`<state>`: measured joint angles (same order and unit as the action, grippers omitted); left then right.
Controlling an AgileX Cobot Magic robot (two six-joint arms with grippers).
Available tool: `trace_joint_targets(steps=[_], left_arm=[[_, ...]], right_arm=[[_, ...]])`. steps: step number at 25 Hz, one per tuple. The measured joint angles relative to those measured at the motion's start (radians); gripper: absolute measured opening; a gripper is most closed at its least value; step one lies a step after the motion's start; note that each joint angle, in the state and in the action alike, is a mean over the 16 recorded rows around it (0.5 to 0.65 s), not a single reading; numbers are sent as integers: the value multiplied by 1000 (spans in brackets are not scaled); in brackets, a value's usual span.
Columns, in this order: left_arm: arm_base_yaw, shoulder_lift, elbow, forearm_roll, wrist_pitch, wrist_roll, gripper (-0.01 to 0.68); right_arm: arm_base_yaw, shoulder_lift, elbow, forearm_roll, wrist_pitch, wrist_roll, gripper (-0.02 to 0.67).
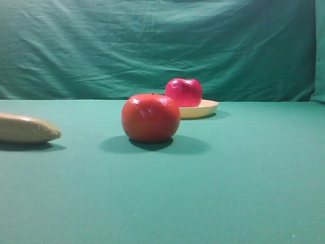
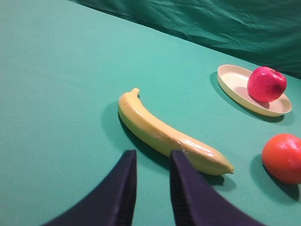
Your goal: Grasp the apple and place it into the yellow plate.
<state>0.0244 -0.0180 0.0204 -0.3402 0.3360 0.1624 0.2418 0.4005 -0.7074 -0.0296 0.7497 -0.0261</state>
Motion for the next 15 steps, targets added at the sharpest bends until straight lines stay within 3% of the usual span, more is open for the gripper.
trace_joint_targets(steps=[15], left_arm=[[0, 0, 0, 0, 0, 0, 157]], right_arm=[[-156, -357, 564, 39, -315, 2, 0]])
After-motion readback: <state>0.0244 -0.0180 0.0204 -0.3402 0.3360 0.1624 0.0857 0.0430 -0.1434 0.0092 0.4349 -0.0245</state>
